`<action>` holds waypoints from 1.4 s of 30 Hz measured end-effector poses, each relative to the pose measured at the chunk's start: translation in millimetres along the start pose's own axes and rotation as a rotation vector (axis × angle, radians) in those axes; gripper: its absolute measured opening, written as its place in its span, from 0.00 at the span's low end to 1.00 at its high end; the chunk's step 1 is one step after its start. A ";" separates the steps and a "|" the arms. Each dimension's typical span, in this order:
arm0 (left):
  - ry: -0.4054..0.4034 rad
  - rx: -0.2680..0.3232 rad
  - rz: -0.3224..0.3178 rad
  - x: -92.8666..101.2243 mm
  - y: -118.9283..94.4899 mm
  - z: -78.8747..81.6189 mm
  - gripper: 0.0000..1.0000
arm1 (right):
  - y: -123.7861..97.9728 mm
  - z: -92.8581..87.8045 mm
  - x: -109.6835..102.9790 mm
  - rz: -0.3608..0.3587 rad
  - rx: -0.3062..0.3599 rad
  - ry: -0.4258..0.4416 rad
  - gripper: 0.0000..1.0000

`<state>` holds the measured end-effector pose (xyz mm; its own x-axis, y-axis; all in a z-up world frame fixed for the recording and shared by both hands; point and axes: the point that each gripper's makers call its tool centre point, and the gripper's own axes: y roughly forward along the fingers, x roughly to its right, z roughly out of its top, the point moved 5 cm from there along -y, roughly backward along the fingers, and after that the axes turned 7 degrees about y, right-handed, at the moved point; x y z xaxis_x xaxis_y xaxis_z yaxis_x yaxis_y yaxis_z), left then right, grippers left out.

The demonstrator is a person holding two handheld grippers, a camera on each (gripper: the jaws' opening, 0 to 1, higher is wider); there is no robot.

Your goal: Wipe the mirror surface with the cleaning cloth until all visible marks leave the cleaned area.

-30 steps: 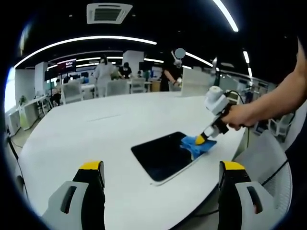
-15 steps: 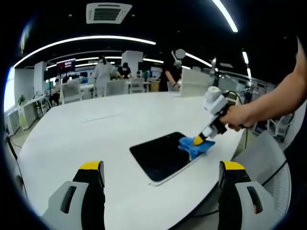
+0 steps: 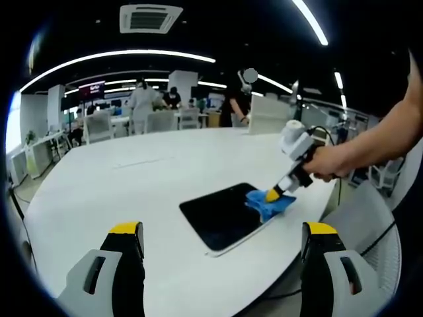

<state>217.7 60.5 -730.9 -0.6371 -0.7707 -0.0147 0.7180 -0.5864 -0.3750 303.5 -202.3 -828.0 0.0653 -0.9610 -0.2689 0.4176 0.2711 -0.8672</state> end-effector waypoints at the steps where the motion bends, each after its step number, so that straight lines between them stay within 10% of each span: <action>1: 0.001 -0.002 -0.003 0.6 0.0 -0.2 0.99 | 0.2 -0.1 -0.3 -0.001 0.001 0.002 0.00; 42: 0.012 -0.021 0.008 0.0 -0.1 -2.0 0.99 | 20.6 -4.6 -76.8 0.067 -0.033 -0.011 0.00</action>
<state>217.1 61.0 -732.8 -0.6349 -0.7721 -0.0286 0.7171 -0.5751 -0.3938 303.0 -122.6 -827.1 0.1023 -0.9412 -0.3219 0.3818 0.3360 -0.8610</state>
